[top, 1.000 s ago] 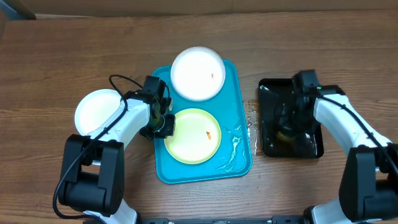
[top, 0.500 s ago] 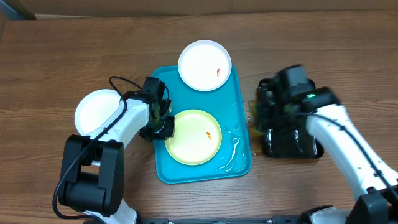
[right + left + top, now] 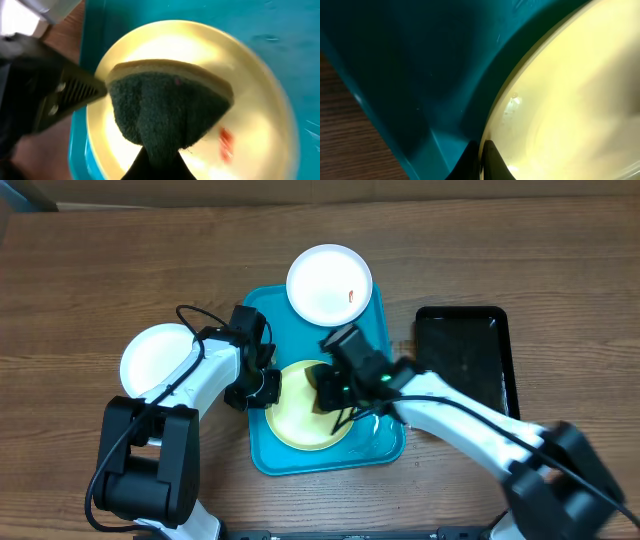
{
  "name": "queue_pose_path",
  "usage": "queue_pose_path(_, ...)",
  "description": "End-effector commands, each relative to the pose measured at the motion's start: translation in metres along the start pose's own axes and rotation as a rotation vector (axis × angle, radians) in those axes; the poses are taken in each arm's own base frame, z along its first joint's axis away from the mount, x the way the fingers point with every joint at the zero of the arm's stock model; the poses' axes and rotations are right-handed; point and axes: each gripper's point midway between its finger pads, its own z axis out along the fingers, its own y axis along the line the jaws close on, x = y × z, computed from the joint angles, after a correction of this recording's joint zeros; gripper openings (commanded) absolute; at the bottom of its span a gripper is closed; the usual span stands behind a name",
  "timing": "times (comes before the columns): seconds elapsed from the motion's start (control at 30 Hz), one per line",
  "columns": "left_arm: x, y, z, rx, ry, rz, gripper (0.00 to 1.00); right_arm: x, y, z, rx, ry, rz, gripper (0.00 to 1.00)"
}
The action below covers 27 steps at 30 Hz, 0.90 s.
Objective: Clean dirty plates on tray and stack at the side
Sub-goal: 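Lift the sponge from the black tray and move it over the yellow plate, then scrub the yellow plate with the sponge while left gripper holds its rim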
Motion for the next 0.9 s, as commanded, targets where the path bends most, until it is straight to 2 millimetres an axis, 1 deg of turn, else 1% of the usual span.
queue_pose_path(0.0, 0.004, -0.002, 0.000, 0.013, 0.009, -0.015, 0.04, 0.010, 0.001, 0.026, 0.012, 0.017, 0.022, 0.04)
queue_pose_path(0.1, 0.004, -0.003, 0.000, 0.018, 0.008, -0.026, 0.04, 0.015, -0.002, 0.040, 0.022, 0.034, 0.045, 0.04)
queue_pose_path(0.27, 0.004, -0.003, 0.000, 0.014, 0.008, -0.030, 0.04, 0.023, -0.035, 0.058, 0.159, 0.037, 0.148, 0.04)
queue_pose_path(0.33, 0.004, -0.002, 0.000, 0.009, 0.008, -0.030, 0.04, 0.030, -0.052, 0.062, 0.215, 0.059, 0.222, 0.04)
queue_pose_path(0.37, 0.004, -0.001, 0.000, 0.006, 0.008, -0.030, 0.04, 0.032, -0.061, 0.062, 0.246, 0.066, 0.262, 0.04)
queue_pose_path(0.43, 0.003, 0.000, 0.000, -0.002, 0.006, -0.030, 0.04, 0.037, -0.083, 0.055, 0.322, 0.073, 0.376, 0.04)
queue_pose_path(0.5, 0.003, 0.003, 0.000, -0.018, 0.004, -0.030, 0.04, 0.039, -0.100, 0.047, 0.369, 0.095, 0.438, 0.04)
queue_pose_path(0.53, 0.003, 0.003, 0.000, -0.020, 0.005, -0.030, 0.04, 0.040, -0.105, 0.044, 0.385, 0.103, 0.451, 0.04)
queue_pose_path(0.67, 0.003, 0.004, 0.000, -0.020, 0.003, -0.032, 0.04, 0.041, -0.122, 0.029, 0.486, 0.113, 0.480, 0.04)
queue_pose_path(0.8, 0.002, 0.007, -0.001, -0.019, 0.000, -0.043, 0.04, 0.038, -0.129, 0.017, 0.565, 0.107, 0.464, 0.04)
queue_pose_path(0.87, 0.001, 0.010, -0.001, -0.018, -0.001, -0.052, 0.04, 0.033, -0.132, 0.004, 0.622, 0.100, 0.452, 0.04)
